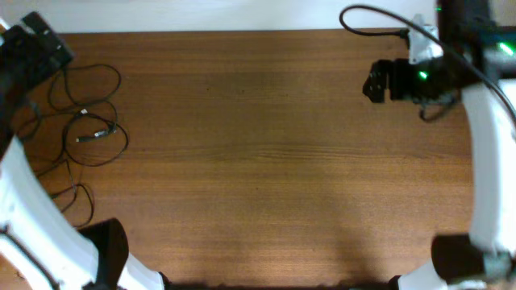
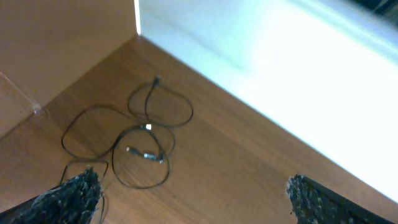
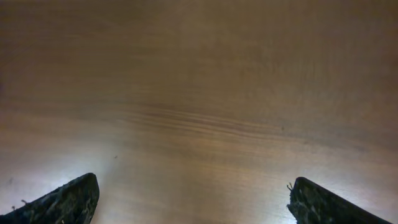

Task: Untangle cables

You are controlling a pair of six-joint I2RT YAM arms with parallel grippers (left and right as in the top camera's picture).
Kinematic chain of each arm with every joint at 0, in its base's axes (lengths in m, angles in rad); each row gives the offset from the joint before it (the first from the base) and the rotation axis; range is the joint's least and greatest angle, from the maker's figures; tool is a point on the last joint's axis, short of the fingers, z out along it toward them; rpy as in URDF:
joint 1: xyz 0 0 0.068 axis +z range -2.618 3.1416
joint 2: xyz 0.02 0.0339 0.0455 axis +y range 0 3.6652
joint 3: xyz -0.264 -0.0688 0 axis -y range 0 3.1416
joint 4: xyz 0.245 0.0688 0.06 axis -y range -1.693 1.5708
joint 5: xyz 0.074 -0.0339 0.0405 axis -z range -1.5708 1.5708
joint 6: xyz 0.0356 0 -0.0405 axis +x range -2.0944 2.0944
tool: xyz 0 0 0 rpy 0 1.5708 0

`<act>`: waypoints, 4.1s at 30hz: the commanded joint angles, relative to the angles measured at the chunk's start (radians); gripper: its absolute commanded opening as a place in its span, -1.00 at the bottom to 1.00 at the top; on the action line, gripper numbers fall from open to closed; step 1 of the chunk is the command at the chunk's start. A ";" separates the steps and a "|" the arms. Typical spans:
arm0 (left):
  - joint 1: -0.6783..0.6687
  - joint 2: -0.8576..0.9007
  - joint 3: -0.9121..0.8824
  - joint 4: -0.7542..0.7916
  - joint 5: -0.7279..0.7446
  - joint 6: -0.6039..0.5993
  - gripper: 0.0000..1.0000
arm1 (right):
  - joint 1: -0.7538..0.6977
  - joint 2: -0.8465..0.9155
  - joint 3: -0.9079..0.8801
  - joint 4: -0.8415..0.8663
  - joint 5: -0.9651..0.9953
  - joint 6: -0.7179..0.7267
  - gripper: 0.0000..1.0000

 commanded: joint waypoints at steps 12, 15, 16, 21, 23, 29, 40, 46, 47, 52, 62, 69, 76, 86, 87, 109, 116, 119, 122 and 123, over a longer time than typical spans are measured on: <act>0.002 0.006 -0.019 -0.003 0.056 -0.006 0.99 | 0.005 -0.303 0.008 -0.124 0.023 -0.022 0.97; 0.002 0.006 -0.019 -0.003 0.056 -0.006 0.99 | 0.005 -0.291 0.007 -0.126 0.029 -0.022 0.97; 0.002 0.006 -0.019 -0.003 0.056 -0.006 0.99 | 0.005 -0.285 0.007 -0.126 0.028 -0.022 0.97; 0.002 0.006 -0.019 -0.003 0.056 -0.006 0.99 | 0.005 -0.277 0.007 -0.125 0.051 -0.022 0.97; 0.002 0.006 -0.019 -0.003 0.056 -0.006 0.99 | 0.005 -0.270 0.007 -0.094 0.050 -0.021 0.97; 0.002 0.006 -0.019 -0.003 0.056 -0.006 0.99 | 0.038 -0.425 -0.357 0.554 0.070 -0.022 0.97; 0.002 0.006 -0.019 -0.003 0.056 -0.006 0.99 | 0.037 -1.250 -1.839 1.800 0.192 0.072 0.97; 0.002 0.006 -0.019 -0.003 0.056 -0.006 0.99 | 0.037 -1.587 -2.171 1.831 0.254 0.122 0.97; 0.002 0.006 -0.019 -0.003 0.056 -0.006 0.99 | 0.038 -1.608 -2.183 1.796 0.254 0.129 0.97; 0.002 0.006 -0.019 -0.003 0.056 -0.006 0.99 | 0.037 -1.663 -2.183 1.515 0.250 0.201 0.97; 0.002 0.006 -0.019 -0.003 0.056 -0.006 0.99 | 0.037 -1.677 -2.183 1.493 0.247 0.200 0.97; 0.002 0.006 -0.019 -0.003 0.056 -0.006 0.99 | 0.037 -1.677 -2.183 1.493 0.247 0.200 0.97; -0.005 -0.073 -0.216 0.048 0.047 -0.006 0.99 | 0.037 -1.677 -2.183 1.493 0.247 0.200 0.97; -0.247 -0.771 -1.632 1.053 0.068 0.158 0.99 | 0.037 -1.677 -2.183 1.493 0.247 0.200 0.97; -0.255 -0.838 -1.760 1.148 0.067 0.161 0.99 | 0.037 -1.677 -2.183 1.493 0.247 0.200 0.97; -0.303 -1.811 -2.863 1.600 0.073 0.448 0.99 | 0.037 -1.677 -2.183 1.493 0.247 0.200 0.97; -0.303 -1.810 -2.863 1.600 0.073 0.448 0.99 | 0.037 -1.677 -2.183 1.493 0.247 0.200 0.97; -0.303 -1.810 -2.863 1.600 0.073 0.448 0.99 | 0.037 -1.677 -2.183 1.493 0.247 0.200 0.97; -0.303 -1.810 -2.863 1.600 0.073 0.448 0.99 | 0.037 -1.677 -2.183 1.493 0.247 0.200 0.97; -0.303 -1.810 -2.863 1.600 0.073 0.448 0.99 | 0.037 -1.677 -2.183 1.493 0.247 0.200 0.97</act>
